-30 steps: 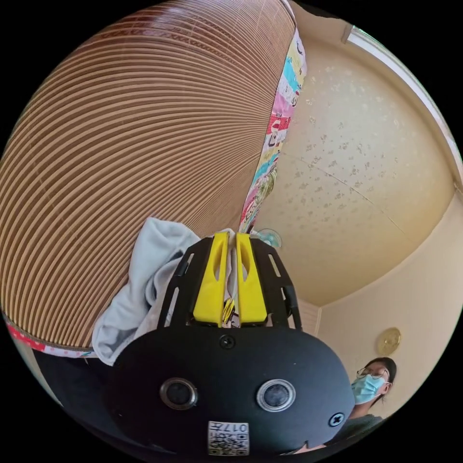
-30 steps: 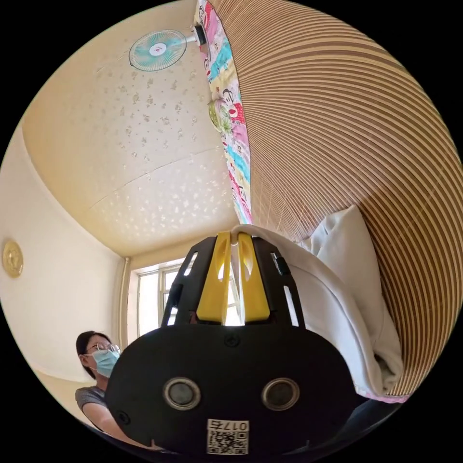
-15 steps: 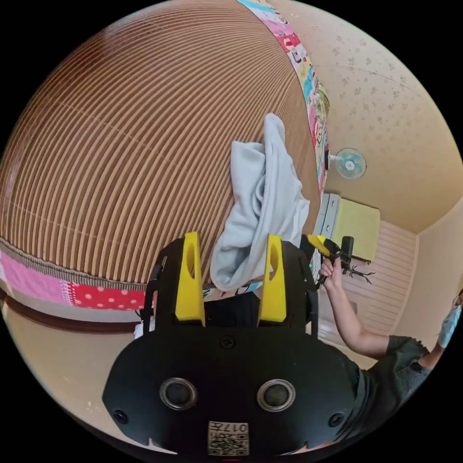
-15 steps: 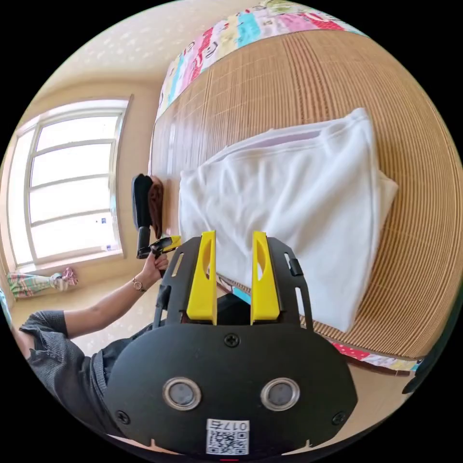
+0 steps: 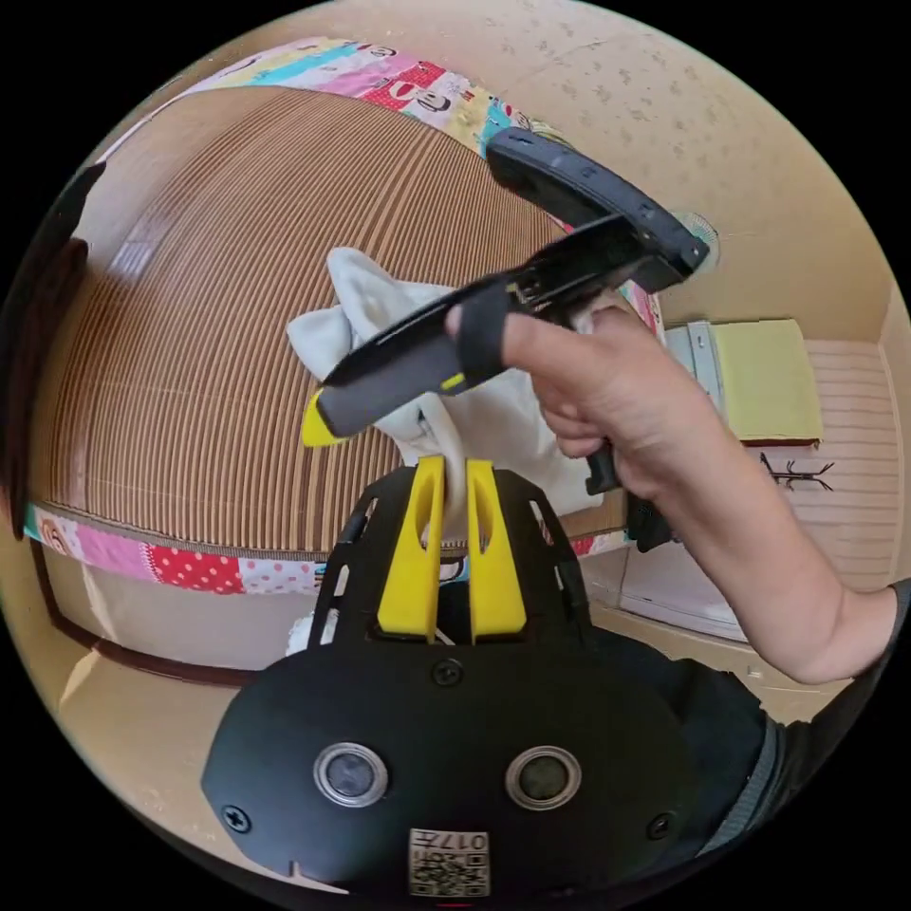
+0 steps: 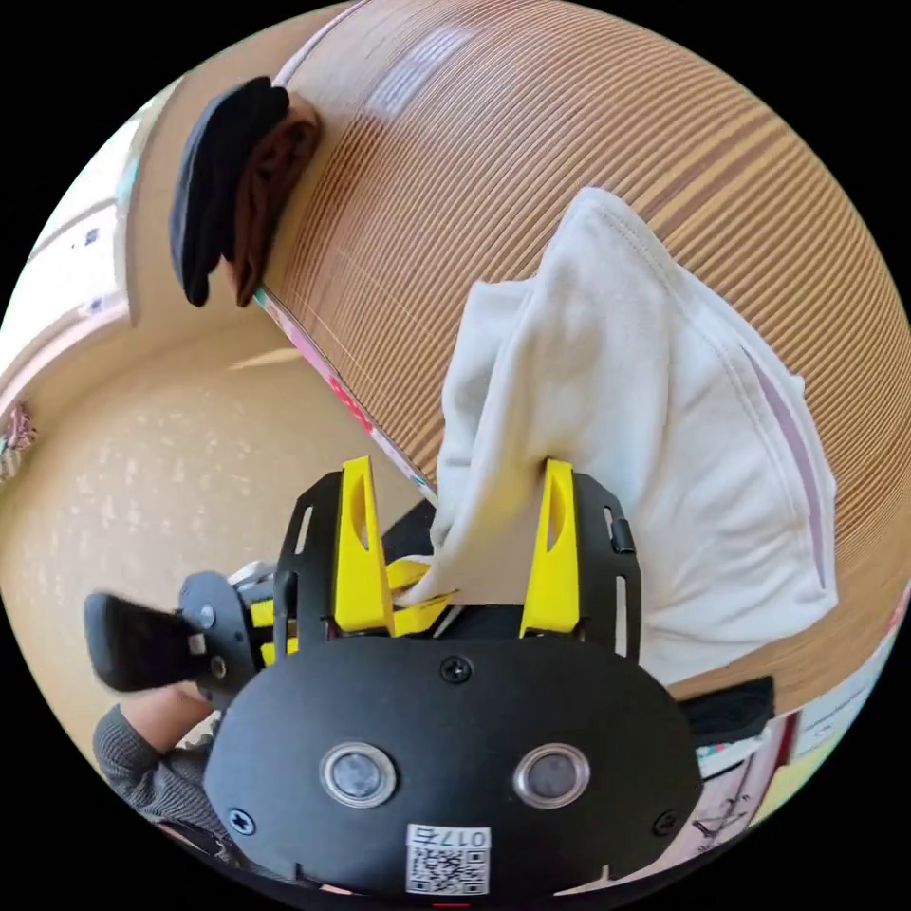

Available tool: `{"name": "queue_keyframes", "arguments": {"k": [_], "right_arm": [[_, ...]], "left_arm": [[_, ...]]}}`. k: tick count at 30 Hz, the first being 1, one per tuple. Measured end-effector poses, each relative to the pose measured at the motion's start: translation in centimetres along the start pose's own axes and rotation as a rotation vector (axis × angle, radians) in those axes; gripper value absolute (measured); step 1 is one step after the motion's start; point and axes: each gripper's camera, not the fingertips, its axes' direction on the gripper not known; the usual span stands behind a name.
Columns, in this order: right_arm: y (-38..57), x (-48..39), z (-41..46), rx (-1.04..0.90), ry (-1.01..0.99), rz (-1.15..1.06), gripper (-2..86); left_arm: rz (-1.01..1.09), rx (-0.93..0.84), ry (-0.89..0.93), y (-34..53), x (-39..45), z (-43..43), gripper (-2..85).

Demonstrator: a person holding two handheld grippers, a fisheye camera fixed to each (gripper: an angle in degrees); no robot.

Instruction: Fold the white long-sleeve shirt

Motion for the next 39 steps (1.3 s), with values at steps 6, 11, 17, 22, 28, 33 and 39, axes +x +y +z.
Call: {"name": "queue_keyframes", "arguments": {"k": [6,11,17,22,28,33,39], "right_arm": [[8.6,9.0,-3.2,0.291,-0.223,-0.101,9.2],[27.6,26.1,-0.2,0.772,-0.789,-0.155,8.6],[41.2,38.7,13.5,0.862,-0.851,0.135,9.7],[44.0,44.3,20.7,0.841,-0.908,0.437,16.7],[42.2,47.1,21.9,0.929,-1.097,0.373,20.8],[36.7,47.1,20.7,0.821,-1.123,0.233,19.8],[34.2,45.0,18.8,0.725,-1.125,0.217,14.4]], "left_arm": [[0.046,0.165,-0.059,2.9,7.5,0.1,3.7],[0.054,0.239,0.1,6.5,8.3,-0.5,7.0],[-0.043,0.123,0.197,7.5,7.7,6.3,8.6],[-0.07,0.034,0.215,5.6,10.7,12.8,11.7],[-0.091,-0.028,0.239,0.3,11.8,19.3,19.0],[-0.112,-0.183,0.335,-5.0,10.6,25.2,21.2],[-0.191,-0.341,0.47,-7.0,11.6,28.8,19.7]]}}
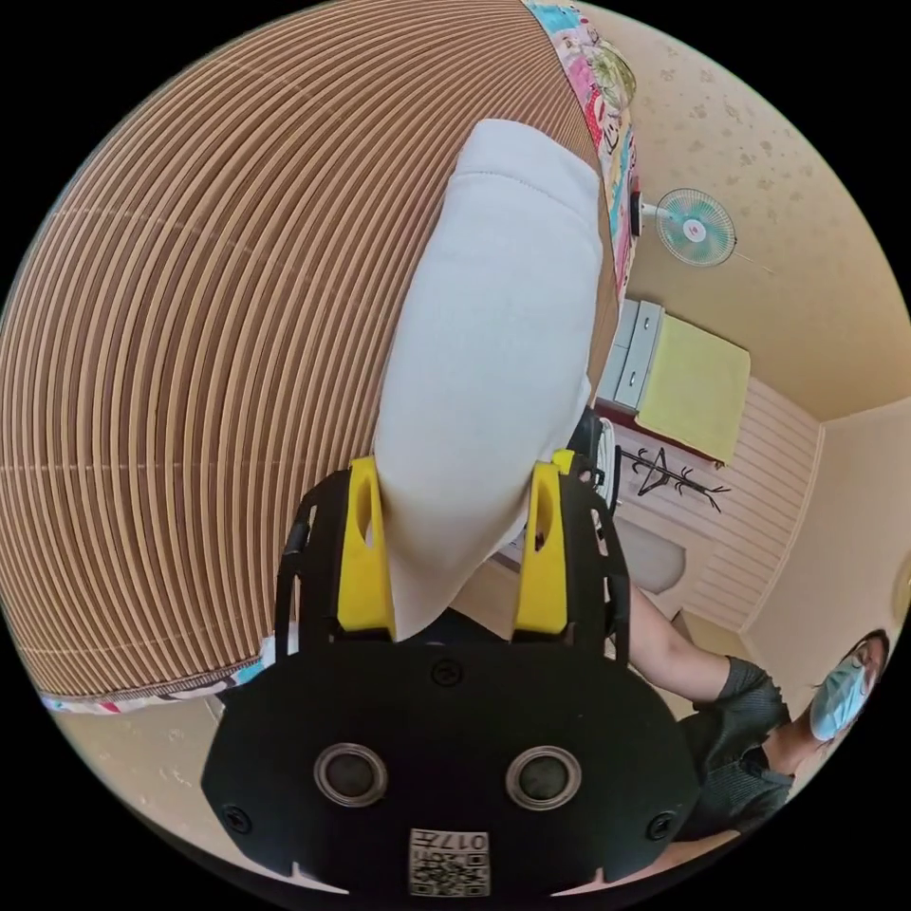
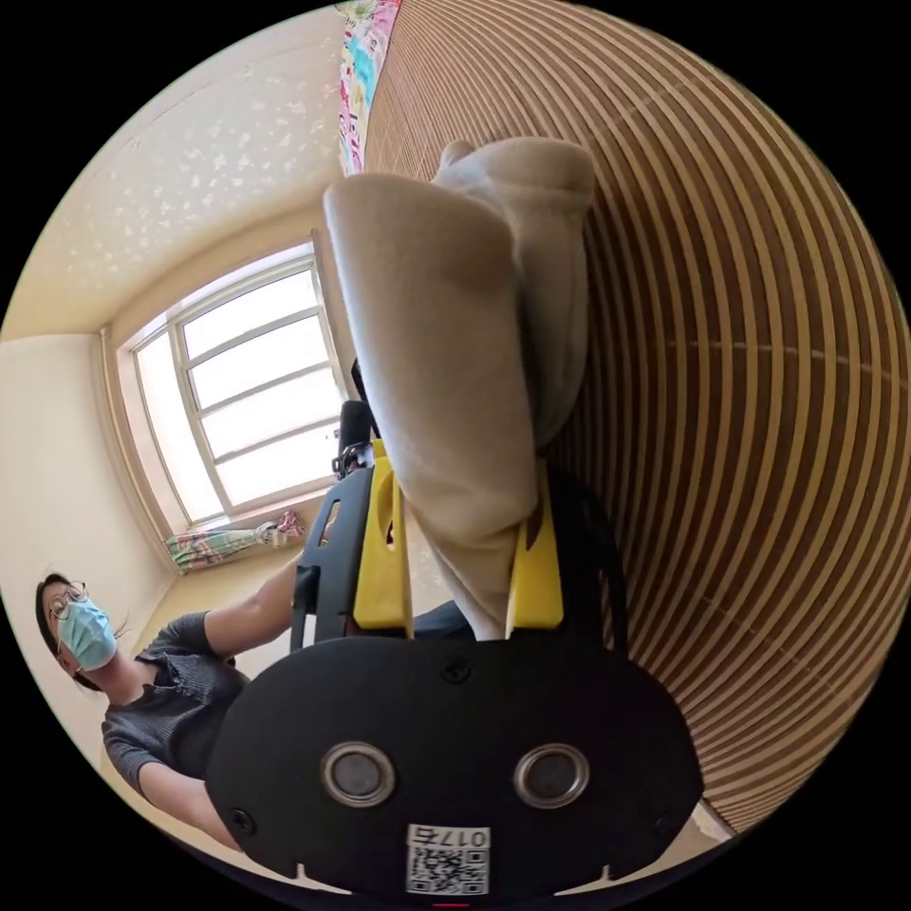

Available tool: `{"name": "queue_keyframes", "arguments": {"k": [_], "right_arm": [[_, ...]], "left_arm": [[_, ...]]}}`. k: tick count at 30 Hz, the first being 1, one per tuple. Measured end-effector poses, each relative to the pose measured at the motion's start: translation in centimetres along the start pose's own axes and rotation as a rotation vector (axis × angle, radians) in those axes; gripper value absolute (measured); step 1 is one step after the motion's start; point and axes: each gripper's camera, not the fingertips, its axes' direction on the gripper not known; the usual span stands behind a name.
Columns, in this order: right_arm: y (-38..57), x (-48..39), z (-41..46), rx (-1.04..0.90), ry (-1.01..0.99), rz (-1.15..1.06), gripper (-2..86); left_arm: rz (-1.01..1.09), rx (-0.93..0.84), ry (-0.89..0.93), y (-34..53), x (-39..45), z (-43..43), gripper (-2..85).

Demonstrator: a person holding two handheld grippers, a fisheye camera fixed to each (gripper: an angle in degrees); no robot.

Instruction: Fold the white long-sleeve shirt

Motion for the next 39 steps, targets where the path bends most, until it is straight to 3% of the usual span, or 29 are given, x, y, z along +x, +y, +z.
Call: {"name": "queue_keyframes", "arguments": {"k": [8,15,24,26,30,35,39], "right_arm": [[4.4,-9.1,6.3,-0.159,-0.055,-0.117,10.8],[1.1,-21.6,21.3,-0.261,-0.079,-0.224,10.1],[-13.7,-45.7,52.6,-0.256,-0.188,-0.433,10.1],[-17.4,-50.3,58.5,-0.217,-0.143,-0.464,10.2],[-27.0,-54.7,70.3,-0.195,0.031,-0.4,10.9],[-31.1,-50.5,69.5,-0.209,0.156,-0.285,7.1],[-25.8,-44.9,60.2,-0.366,0.303,-0.274,2.2]], "left_arm": [[0.045,0.033,0.06,10.4,4.3,-6.6,15.5],[0.045,0.131,0.064,19.0,3.8,-18.8,15.1],[0.164,0.352,-0.139,22.8,4.1,-54.7,15.2],[0.177,0.378,-0.228,22.3,4.7,-64.7,15.5],[0.148,0.419,-0.442,18.8,2.9,-74.8,16.8],[-0.319,0.698,-0.492,18.9,-10.6,-79.4,15.6],[-0.327,0.831,-0.315,23.7,-16.1,-72.7,14.7]]}}
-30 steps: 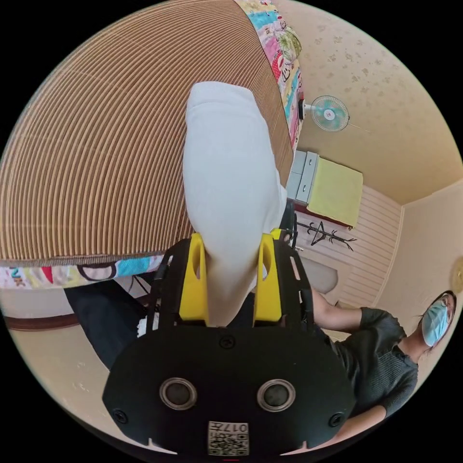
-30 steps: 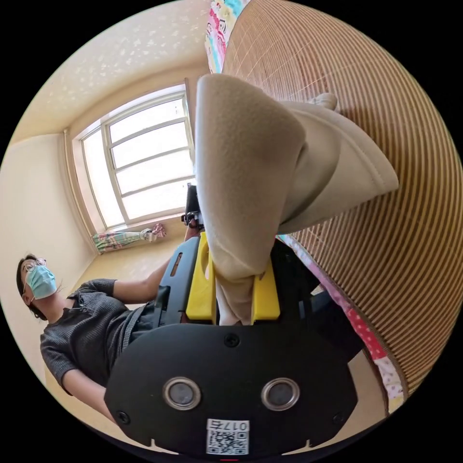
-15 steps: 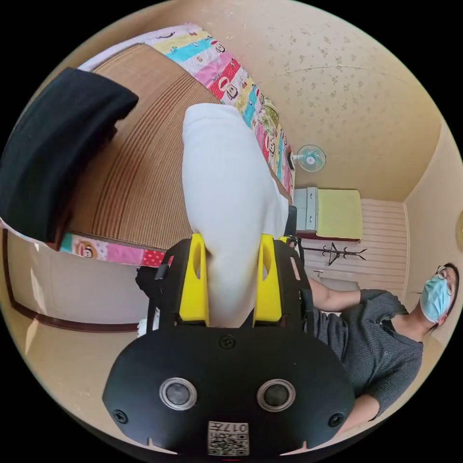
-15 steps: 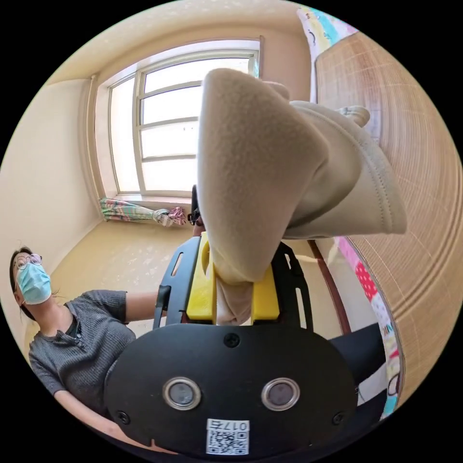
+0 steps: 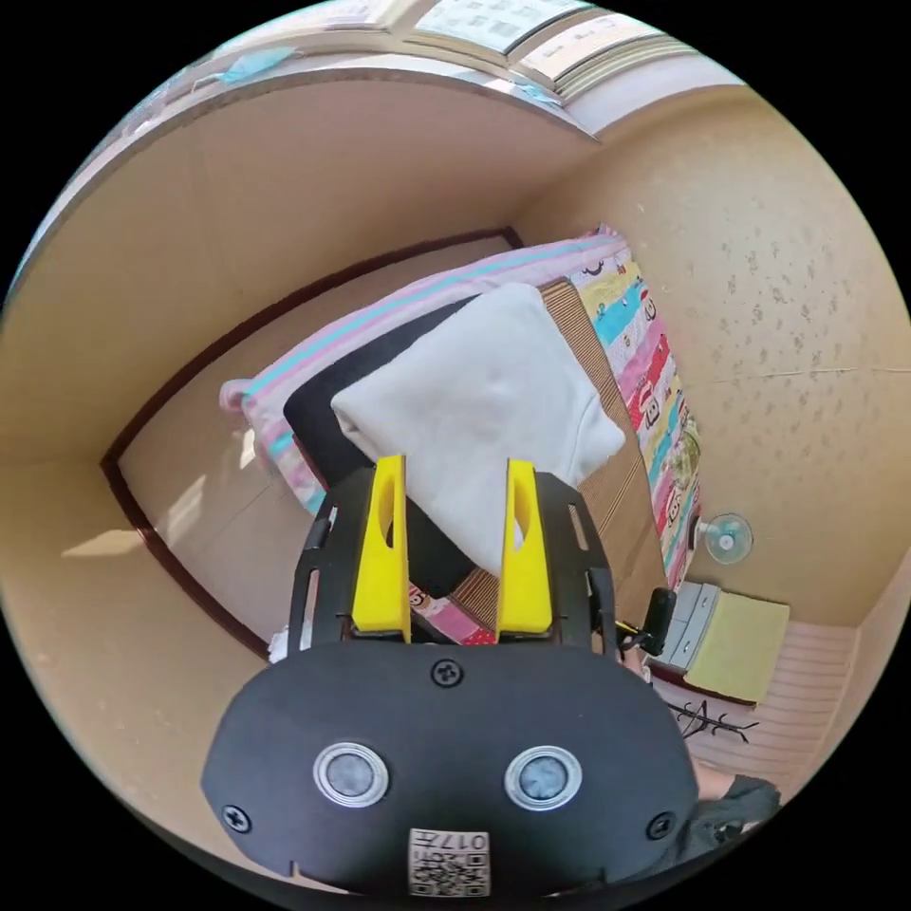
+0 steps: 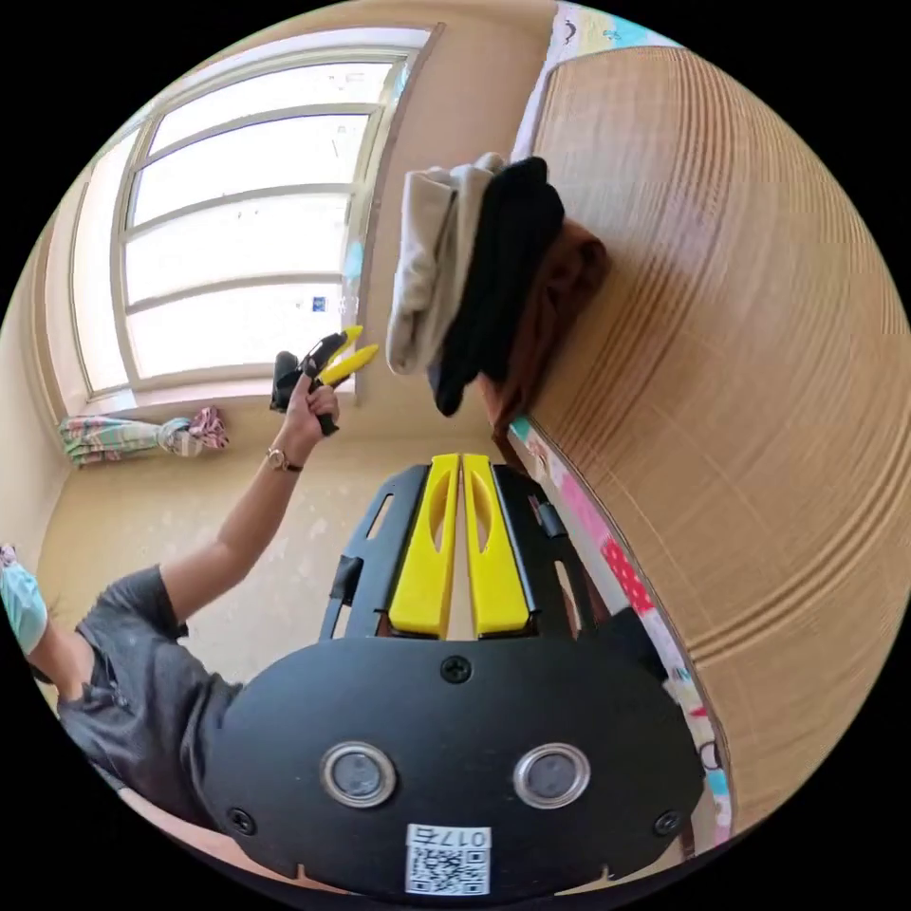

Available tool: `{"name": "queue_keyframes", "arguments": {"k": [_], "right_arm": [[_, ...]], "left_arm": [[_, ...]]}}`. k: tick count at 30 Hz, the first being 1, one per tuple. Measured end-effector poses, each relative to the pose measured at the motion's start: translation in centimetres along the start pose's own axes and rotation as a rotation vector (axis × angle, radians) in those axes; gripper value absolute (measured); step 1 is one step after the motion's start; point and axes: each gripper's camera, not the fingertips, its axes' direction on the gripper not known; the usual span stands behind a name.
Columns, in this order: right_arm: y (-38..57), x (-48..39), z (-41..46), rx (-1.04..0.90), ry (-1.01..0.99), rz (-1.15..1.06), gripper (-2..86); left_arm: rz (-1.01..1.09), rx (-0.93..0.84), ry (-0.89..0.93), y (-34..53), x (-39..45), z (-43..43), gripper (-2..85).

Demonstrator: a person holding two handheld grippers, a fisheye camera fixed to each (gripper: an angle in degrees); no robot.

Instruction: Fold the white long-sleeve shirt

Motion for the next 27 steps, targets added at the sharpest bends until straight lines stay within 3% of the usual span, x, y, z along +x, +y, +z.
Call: {"name": "queue_keyframes", "arguments": {"k": [5,9,11,13,16,18,22,27], "right_arm": [[19.2,5.9,-12.0,0.141,0.11,0.424,0.8],[31.9,0.2,-23.5,0.453,0.326,0.677,0.5],[34.8,-5.1,-27.8,0.586,0.554,0.71,0.5],[36.4,-13.2,-31.7,0.69,1.067,0.732,0.4],[38.5,-18.9,-34.9,0.917,1.467,0.89,0.4],[40.2,-19.0,-37.6,0.969,1.361,0.941,0.4],[46.5,-15.6,-41.6,1.139,0.944,0.996,0.3],[52.4,-11.0,-44.1,1.151,0.744,1.041,0.5]], "left_arm": [[-0.069,0.005,0.076,16.1,-3.0,6.0,12.7],[-0.091,-0.076,0.134,24.5,-0.3,11.6,9.3],[0.012,-0.176,0.118,27.8,4.8,16.2,6.2],[0.161,-0.257,0.124,29.5,10.1,20.0,2.9],[0.467,-0.355,0.103,33.0,20.1,25.1,-0.2],[0.591,-0.312,0.05,36.0,25.0,26.4,-0.7],[0.736,-0.316,0.202,42.4,32.8,29.7,-0.9],[0.865,-0.319,0.196,49.2,37.7,33.5,-1.0]]}}
